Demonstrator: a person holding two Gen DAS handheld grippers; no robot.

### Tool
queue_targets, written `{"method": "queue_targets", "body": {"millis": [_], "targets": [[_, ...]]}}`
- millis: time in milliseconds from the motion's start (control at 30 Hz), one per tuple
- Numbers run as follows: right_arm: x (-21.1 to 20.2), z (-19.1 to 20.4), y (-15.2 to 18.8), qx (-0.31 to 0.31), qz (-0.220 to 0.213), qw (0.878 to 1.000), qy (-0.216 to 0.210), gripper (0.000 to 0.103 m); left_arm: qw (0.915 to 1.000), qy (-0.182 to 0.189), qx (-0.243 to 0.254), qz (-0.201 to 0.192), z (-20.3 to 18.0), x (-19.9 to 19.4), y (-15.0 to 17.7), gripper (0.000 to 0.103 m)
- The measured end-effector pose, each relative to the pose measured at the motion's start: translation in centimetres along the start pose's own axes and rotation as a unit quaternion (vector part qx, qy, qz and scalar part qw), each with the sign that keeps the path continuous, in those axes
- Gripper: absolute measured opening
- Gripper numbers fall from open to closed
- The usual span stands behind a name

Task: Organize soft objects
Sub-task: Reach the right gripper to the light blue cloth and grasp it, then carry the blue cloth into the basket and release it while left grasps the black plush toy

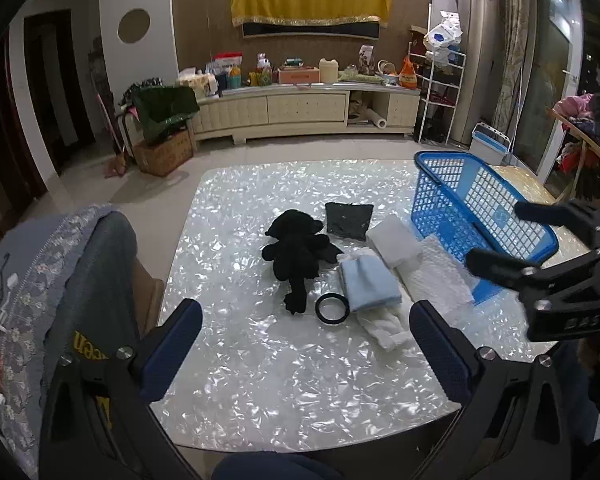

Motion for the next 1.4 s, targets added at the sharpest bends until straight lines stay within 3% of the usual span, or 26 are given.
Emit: {"method": "queue_targets", "body": {"millis": [67,400,533,700,767,867,1233,1400], "targets": [[1.6,0.6,0.0,-0.002,0.021,1.000,-0.010,0.095,0.9999,0.002,-0.008,0.007,1.0,1.0,0.0,0.103],[9.4,2.2,0.8,0.000,0.115,0.993,-0.031,0.088,0.9984,0.004,-0.032,0.047,4.1,6.8,0.8,0.103],[11.6,2.7,1.6,0.001,0.152,0.988,-0.041,0.078,0.9970,0.010,-0.041,0.065,4.9,9.4,1.7,0.103],[14.6,2.1,3.5,0.014,0.201,0.979,-0.030,0.073,0.9954,0.024,-0.039,0.084,5.0,11.8,2.9,0.103],[15.7,1.7,4.2,0.018,0.215,0.976,-0.017,0.063,0.9950,0.028,-0.036,0.089,4.9,12.6,3.2,0.103],[16.5,1.0,5.1,0.027,0.235,0.972,-0.004,0.056,0.9942,0.035,-0.035,0.096,4.9,13.5,3.4,0.103],[15.8,0.8,4.9,0.027,0.230,0.973,-0.010,0.013,0.9930,0.046,-0.043,0.101,5.4,13.8,3.3,0.103],[14.3,0.4,4.6,0.035,0.222,0.974,-0.025,0.008,0.9909,0.061,-0.054,0.108,5.7,13.4,2.9,0.103]]}}
Point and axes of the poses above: each gripper's, at about its wrist camera, not at the fingertips, and x roughly the way its jaws point, z to its left, y to its underside, the point moved 7 cm from there along x, roughly the way its jaws point, and after that the axes turned 6 degrees about -z, right-handed, at the moved point
